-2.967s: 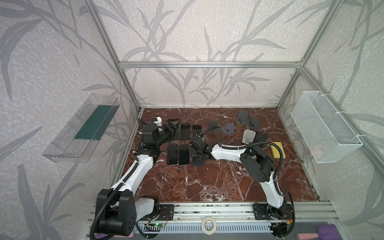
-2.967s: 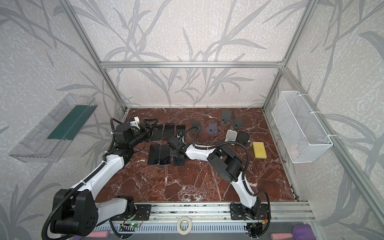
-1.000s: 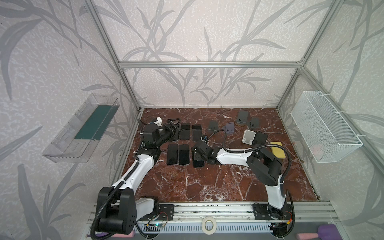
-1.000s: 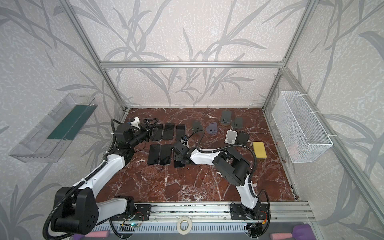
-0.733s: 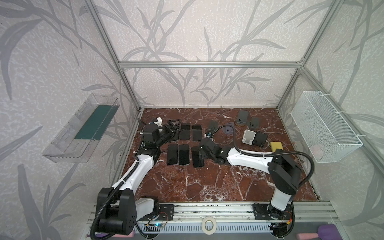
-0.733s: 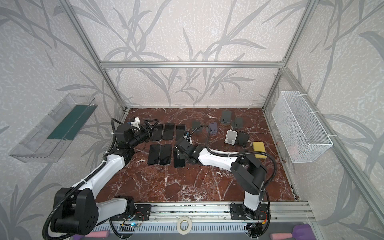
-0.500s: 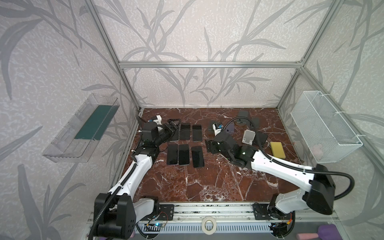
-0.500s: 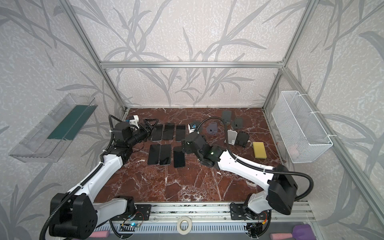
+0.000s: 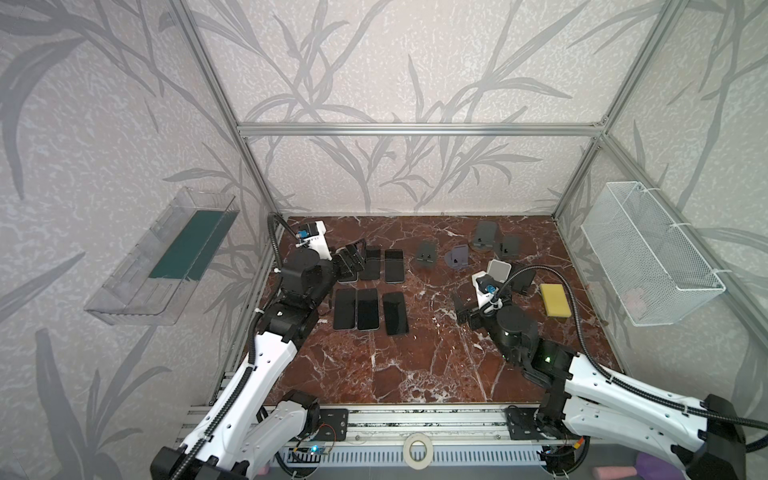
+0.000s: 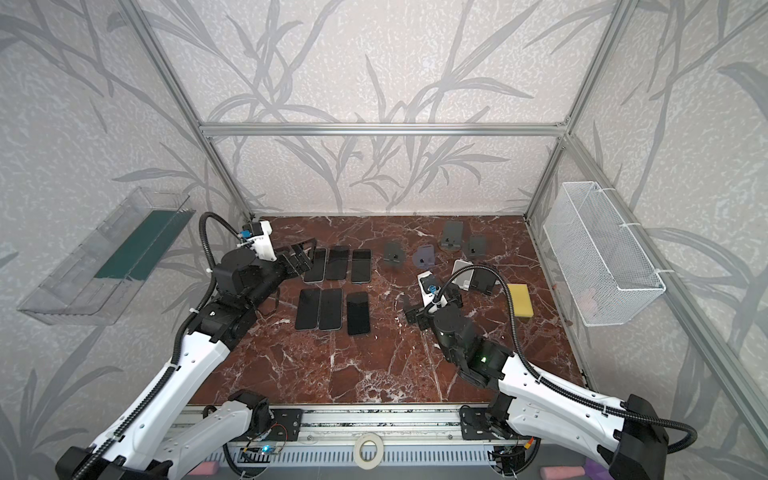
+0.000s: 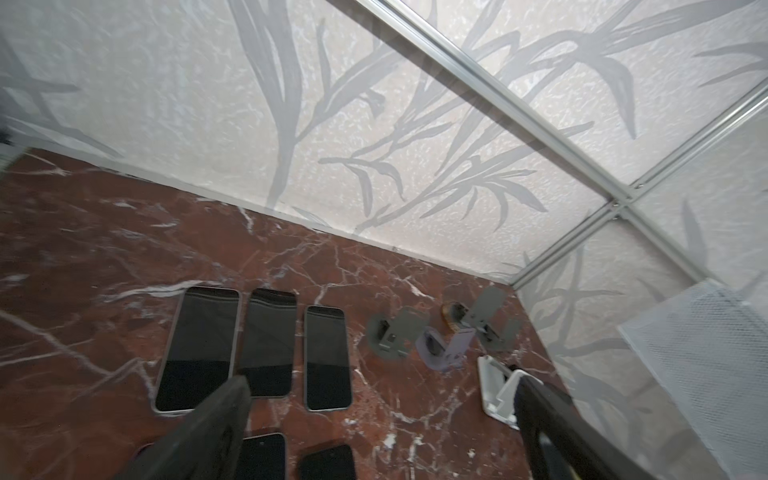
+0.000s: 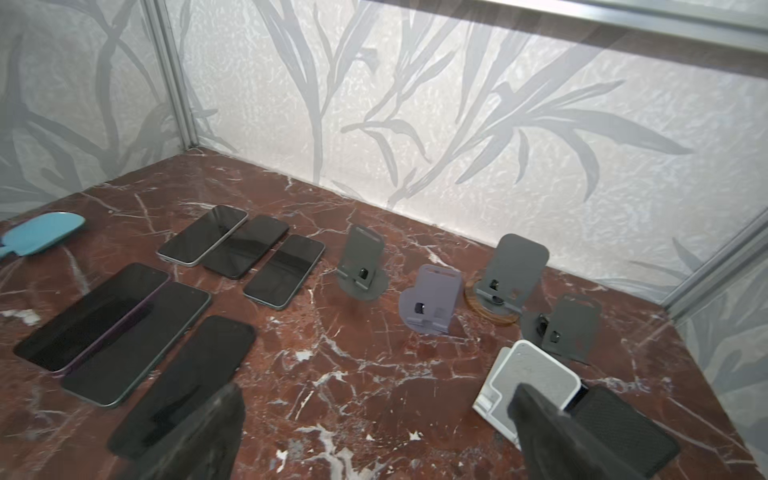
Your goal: Remove the phone from the phone stand
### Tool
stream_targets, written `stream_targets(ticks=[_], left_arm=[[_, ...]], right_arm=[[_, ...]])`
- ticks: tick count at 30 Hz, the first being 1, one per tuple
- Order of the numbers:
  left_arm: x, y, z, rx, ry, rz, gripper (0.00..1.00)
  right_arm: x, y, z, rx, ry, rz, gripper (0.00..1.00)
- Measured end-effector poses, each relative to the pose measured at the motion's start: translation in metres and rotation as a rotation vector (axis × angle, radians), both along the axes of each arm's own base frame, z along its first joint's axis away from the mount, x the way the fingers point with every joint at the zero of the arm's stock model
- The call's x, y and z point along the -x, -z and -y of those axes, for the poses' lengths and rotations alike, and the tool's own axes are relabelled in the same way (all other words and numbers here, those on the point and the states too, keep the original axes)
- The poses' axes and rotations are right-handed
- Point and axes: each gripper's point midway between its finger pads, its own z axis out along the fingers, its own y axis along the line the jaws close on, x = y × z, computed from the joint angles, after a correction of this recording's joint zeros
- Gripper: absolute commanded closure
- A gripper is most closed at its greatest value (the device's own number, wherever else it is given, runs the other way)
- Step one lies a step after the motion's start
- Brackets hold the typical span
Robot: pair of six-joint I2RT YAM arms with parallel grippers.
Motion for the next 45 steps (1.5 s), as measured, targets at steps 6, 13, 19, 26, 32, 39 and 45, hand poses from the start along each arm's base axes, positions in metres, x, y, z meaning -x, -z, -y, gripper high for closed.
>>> stream_targets(ticks=[6, 13, 19, 26, 32, 39, 45], left_arm=[[0.01, 0.009, -0.031, -0.089, -0.143, 0.072, 0.01], [0.007, 0.056, -0.036, -0.196, -0.161, 0.11, 0.01], [-0.01, 0.072, -0.023, -0.287, -0.093, 0.103, 0.01], [-0.028, 0.101, -0.021, -0.341, -0.102, 0.096, 0.01], [-0.034, 0.117, -0.043, -0.435, -0.21, 0.096, 0.01], [-0.044, 0.146, -0.087, -0.569, -0.327, 0.012, 0.01], [-0.05, 0.174, -0.097, -0.651, -0.307, -0.079, 0.01]], right_arm=[[0.013, 0.061, -0.004, 0.096, -0.109, 0.014, 0.01], [0.011, 0.054, -0.005, 0.072, -0.099, 0.061, 0.01], [0.011, 0.056, -0.01, 0.088, -0.128, 0.066, 0.01], [0.015, 0.057, -0.012, 0.102, -0.16, 0.075, 0.01], [0.019, 0.057, -0.015, 0.103, -0.194, 0.091, 0.01], [0.023, 0.062, -0.024, 0.162, -0.256, 0.104, 0.01], [0.023, 0.059, -0.024, 0.169, -0.261, 0.125, 0.01]])
